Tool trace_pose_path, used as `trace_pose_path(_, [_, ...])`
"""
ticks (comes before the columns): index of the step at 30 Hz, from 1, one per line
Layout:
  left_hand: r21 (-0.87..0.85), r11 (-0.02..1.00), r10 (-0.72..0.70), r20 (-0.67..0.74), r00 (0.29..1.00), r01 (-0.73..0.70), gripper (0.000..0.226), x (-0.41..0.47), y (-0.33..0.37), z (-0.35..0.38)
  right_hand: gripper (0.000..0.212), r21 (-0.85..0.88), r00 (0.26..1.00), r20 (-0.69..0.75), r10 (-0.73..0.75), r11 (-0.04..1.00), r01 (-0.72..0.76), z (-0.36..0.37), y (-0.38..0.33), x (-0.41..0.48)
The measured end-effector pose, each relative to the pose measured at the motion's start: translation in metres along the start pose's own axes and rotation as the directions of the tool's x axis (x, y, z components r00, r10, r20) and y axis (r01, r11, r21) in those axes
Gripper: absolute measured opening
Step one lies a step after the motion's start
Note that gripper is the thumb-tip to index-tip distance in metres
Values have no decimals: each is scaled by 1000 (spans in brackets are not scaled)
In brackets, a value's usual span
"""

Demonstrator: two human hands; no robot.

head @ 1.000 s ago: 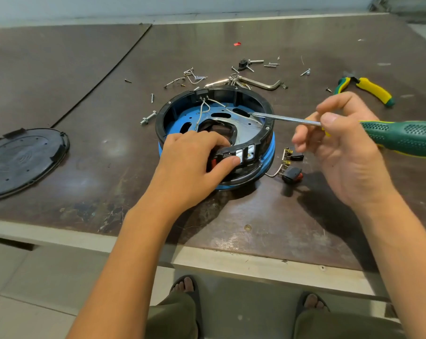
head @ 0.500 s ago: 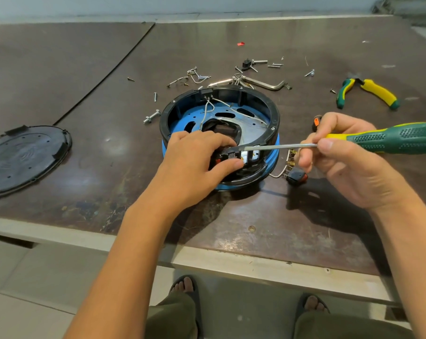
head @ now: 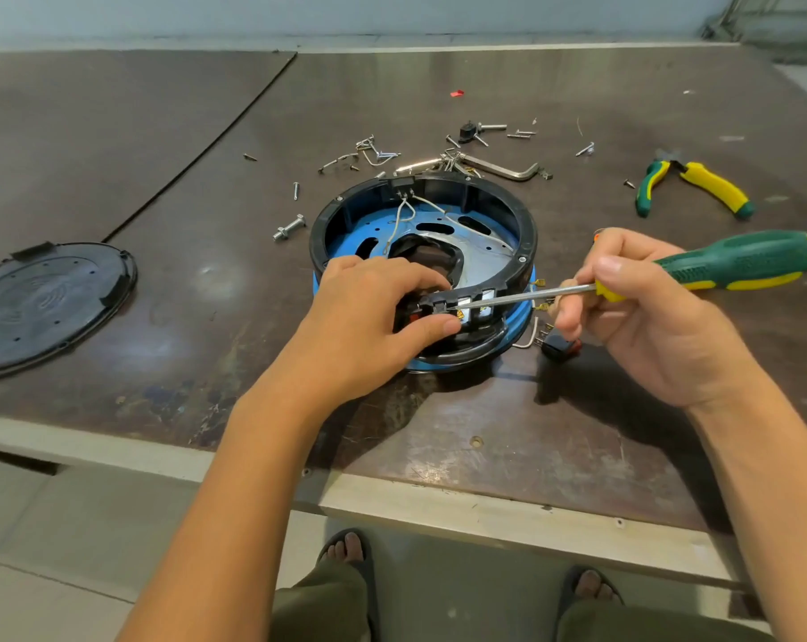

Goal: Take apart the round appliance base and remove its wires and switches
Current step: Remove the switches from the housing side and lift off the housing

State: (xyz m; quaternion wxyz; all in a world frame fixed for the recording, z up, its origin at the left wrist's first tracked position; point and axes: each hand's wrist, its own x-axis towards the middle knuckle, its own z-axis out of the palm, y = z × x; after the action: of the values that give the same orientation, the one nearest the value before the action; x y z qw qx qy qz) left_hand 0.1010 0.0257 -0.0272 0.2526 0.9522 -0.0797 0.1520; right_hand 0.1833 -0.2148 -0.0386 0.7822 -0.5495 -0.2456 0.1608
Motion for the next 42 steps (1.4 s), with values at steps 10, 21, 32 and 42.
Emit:
trace_pose_path(10, [-15, 1000, 9, -10, 1000, -10, 32, 0, -1, 3, 32, 74, 980, -146, 132, 990, -122, 12, 5, 6])
trace_pose_path(21, [100, 995, 17, -91, 996, -8, 27, 1, 5, 14, 40, 194, 941, -242, 236, 962, -191, 20, 13, 15])
trace_pose_path(32, [65, 998, 27, -85, 996, -21, 28, 4, 4, 14, 39, 268, 938, -221, 269, 941, -207, 20, 15, 16])
trace_pose_path(42, [88, 996, 32, -83, 996, -25, 29, 5, 4, 15, 44, 254, 941, -202, 271, 942, -217, 19, 18, 19])
